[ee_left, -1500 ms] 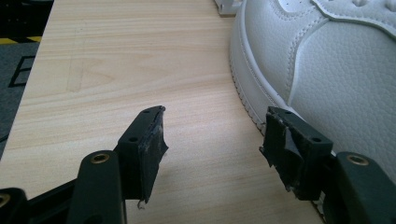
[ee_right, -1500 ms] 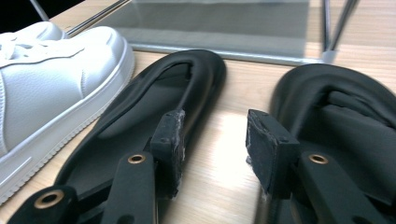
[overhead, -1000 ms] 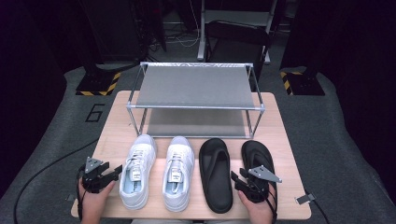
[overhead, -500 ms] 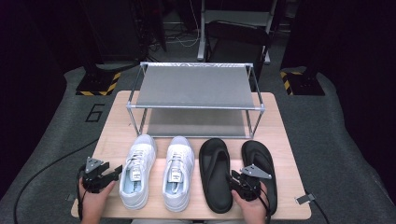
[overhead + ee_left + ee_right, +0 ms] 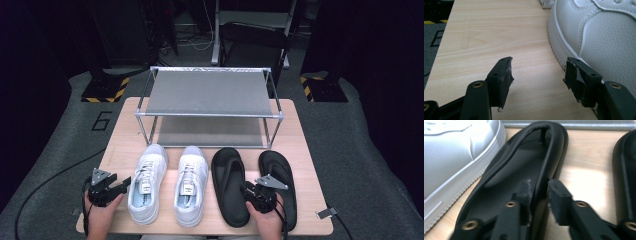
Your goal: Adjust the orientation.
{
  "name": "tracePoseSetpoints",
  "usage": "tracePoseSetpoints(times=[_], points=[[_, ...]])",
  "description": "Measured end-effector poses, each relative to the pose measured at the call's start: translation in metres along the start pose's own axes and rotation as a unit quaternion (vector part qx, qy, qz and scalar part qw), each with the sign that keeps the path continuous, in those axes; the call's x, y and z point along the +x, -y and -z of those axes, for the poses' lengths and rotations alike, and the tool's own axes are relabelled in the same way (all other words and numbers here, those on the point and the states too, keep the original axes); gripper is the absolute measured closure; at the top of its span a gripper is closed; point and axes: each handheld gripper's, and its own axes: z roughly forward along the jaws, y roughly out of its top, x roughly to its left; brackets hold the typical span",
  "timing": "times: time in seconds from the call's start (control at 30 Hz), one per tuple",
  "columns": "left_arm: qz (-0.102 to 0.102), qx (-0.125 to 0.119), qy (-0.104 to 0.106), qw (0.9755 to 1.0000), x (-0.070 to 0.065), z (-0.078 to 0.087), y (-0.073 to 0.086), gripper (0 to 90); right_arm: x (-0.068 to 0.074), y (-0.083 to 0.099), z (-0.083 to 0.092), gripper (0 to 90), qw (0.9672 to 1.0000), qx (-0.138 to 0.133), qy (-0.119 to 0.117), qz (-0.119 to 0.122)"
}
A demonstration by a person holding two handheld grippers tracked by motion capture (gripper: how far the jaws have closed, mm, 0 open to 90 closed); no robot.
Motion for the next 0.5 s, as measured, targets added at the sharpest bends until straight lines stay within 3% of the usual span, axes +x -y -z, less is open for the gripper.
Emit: tracePoseSetpoints(times=[0.1, 0.27, 0.5], points=[[0.001, 0.001, -0.001, 1.0000, 0.0007, 0.0002, -0.0002, 37.9, 0.0027, 0.0055, -0.0011, 62.6, 1.0000, 0.008, 0.004, 0.000], [0.000, 0.000, 0.000, 1.0000, 0.0000, 0.0000, 0.0000, 37.9, 0.0018, 0.0084, 0.0024, 59.9, 0.9997, 0.007, 0.008, -0.022], [-0.001, 0.000, -0.003, 1.0000, 0.0006, 0.0007, -0.0003, 37.9, -0.0064, 0.0108, 0.0081, 56.7, 0.9990, 0.007, 0.004, -0.043]])
